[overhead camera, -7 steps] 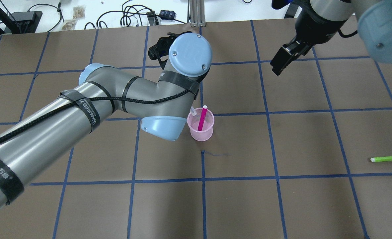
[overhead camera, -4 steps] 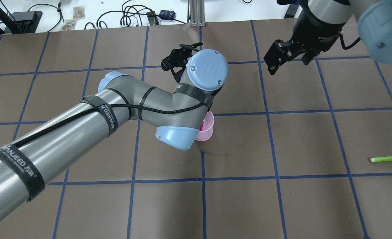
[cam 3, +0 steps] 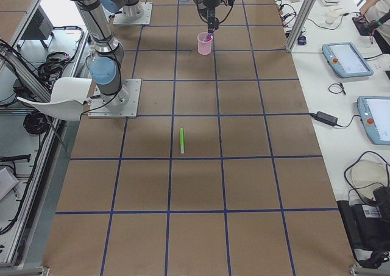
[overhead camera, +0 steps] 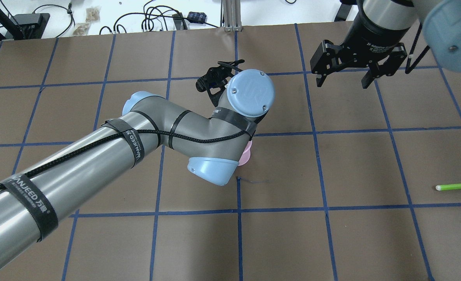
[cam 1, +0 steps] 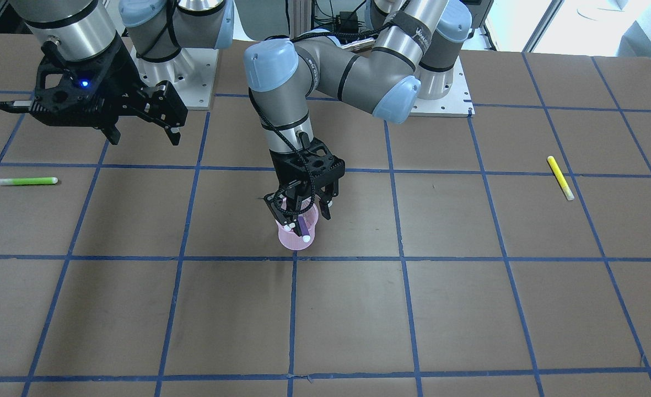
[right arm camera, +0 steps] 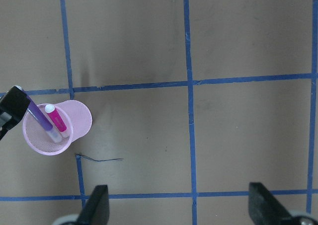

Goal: Insert purple and pink pens into pink cup

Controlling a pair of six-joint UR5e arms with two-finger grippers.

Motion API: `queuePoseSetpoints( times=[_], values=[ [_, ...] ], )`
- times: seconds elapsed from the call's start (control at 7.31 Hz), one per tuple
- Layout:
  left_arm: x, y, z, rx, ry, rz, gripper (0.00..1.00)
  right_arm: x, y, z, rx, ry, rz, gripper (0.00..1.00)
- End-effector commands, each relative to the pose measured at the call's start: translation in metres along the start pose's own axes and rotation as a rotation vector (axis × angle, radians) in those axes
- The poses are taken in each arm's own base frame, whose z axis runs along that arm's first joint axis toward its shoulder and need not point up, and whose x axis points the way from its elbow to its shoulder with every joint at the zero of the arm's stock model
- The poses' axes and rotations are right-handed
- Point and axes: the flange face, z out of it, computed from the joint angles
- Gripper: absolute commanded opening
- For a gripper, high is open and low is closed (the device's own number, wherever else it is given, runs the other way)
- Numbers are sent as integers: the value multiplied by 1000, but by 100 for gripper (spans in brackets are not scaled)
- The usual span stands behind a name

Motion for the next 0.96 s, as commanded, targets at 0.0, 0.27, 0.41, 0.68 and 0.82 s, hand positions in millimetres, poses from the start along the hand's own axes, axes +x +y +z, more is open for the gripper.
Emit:
queuePoseSetpoints(
  times=[0.0,0.27,0.41,0.68,0.82],
  values=[
    [-1,0,1,-5,-5,7,100,2,0,1,-9,16,-1,100],
    [-3,-10,-16,-57,15,90,100,2,1,2,-9,17,10,100],
    [-11,-42,-20,-77,25,173,100,1,0,-1,5,21,8,100],
    [-60,-142,-24,-247,28,291,100,1,-5,-4,25,20,5,100],
    [-92,-179,-32,-347,-18,360,100,0,-8,-7,31,19,5,100]
  ],
)
